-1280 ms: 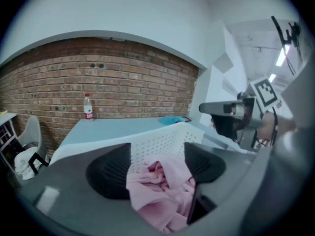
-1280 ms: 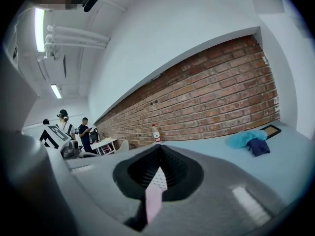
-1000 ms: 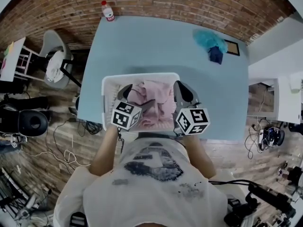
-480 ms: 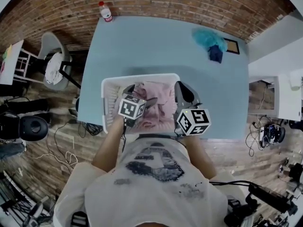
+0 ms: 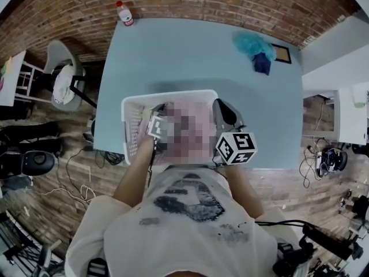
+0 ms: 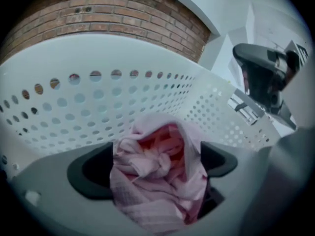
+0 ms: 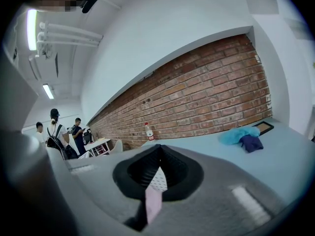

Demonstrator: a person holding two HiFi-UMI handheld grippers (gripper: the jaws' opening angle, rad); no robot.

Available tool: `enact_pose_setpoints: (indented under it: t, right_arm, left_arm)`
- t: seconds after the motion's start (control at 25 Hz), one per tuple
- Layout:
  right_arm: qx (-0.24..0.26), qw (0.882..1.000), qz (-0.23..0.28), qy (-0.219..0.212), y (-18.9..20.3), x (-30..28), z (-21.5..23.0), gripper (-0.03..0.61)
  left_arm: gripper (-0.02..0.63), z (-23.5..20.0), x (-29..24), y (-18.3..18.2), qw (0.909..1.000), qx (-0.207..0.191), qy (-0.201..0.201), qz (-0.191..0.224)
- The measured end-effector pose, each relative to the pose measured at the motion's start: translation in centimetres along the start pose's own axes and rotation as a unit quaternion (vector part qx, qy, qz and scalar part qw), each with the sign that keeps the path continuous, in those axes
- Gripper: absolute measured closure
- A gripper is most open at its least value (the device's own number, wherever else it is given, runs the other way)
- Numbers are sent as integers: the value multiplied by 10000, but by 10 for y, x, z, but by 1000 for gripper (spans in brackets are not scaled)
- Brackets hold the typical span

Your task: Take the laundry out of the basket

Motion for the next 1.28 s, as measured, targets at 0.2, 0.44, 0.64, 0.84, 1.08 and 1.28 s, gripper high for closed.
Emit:
enact_pose_setpoints:
  t: [0.2,0.44,0.64,0.84,1.08,1.28]
  right_arm:
    - [10,10000,-56,11,2,-1,0,581]
    - [22,10000,-62,7,2,-1,2,581]
    - [-6,10000,-80,19,4,-1,3,581]
    - [-21,10000,-74,-15,4,-2,0,581]
    - [-66,9999,-82,-14,4,-3,0,581]
    - [-115,9999,-80,-2,5,-1,1,581]
  left_arm:
    - [80,-14,-11,9,9975,-435,-347,-434]
    - [80,-15,-23,17,9935,-830,-376,-681]
    - [80,4,-40,44,9904,-1039,59,-910]
    - [84,5,-40,50,9872,-1378,-173,-783]
    - [218,12,-35,51,9802,-1794,-70,-834]
    - [355,18,-25,38,9750,-2102,72,-723]
Point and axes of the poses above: the fingertips, and each gripper's own axes: x backward along the fingers, z to its right, y out of its underside, the point moved 2 cm from there along x, backward along the fingers, and after that the axes turned 5 degrees about z, right-handed, at the moved point
